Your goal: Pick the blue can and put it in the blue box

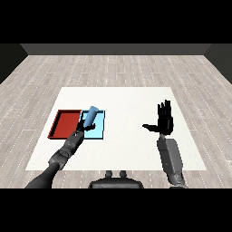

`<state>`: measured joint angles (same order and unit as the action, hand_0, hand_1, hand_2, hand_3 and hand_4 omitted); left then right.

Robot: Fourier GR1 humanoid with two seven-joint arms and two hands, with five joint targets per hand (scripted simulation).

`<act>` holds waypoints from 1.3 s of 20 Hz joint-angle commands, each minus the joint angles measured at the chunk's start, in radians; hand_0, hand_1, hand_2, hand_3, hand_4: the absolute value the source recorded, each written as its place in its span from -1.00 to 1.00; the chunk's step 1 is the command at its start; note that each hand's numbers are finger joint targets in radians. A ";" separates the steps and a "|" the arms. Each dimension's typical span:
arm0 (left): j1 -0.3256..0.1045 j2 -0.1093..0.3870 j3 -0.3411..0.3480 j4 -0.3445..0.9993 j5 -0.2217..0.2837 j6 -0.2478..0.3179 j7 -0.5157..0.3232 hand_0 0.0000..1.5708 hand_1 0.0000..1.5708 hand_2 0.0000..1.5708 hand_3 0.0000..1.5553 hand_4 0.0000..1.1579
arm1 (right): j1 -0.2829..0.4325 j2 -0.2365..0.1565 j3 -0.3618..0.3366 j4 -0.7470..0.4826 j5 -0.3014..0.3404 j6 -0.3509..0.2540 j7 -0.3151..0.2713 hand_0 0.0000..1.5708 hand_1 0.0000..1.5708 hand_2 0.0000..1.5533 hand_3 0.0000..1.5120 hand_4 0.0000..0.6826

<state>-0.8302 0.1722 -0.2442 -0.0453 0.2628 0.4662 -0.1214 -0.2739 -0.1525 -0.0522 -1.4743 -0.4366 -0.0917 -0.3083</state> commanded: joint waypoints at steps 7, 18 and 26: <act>0.008 -0.005 -0.032 0.032 -0.063 0.129 -0.020 -1.00 -1.00 -1.00 -1.00 -1.00 | 0.042 0.021 -0.006 0.029 -0.026 0.081 -0.070 -1.00 -1.00 -1.00 -1.00 -1.00; 0.005 -0.010 0.138 -0.245 0.078 0.151 -0.391 -1.00 -1.00 -1.00 -1.00 -1.00 | 0.012 0.041 0.018 -0.014 -0.012 0.056 -0.042 -1.00 -1.00 -1.00 -1.00 -1.00; 0.183 -0.029 0.118 -0.572 0.117 -0.161 -0.663 -1.00 -1.00 -1.00 -1.00 -1.00 | 0.070 -0.013 0.025 -0.033 -0.007 0.087 0.018 -1.00 -1.00 -1.00 -1.00 -1.00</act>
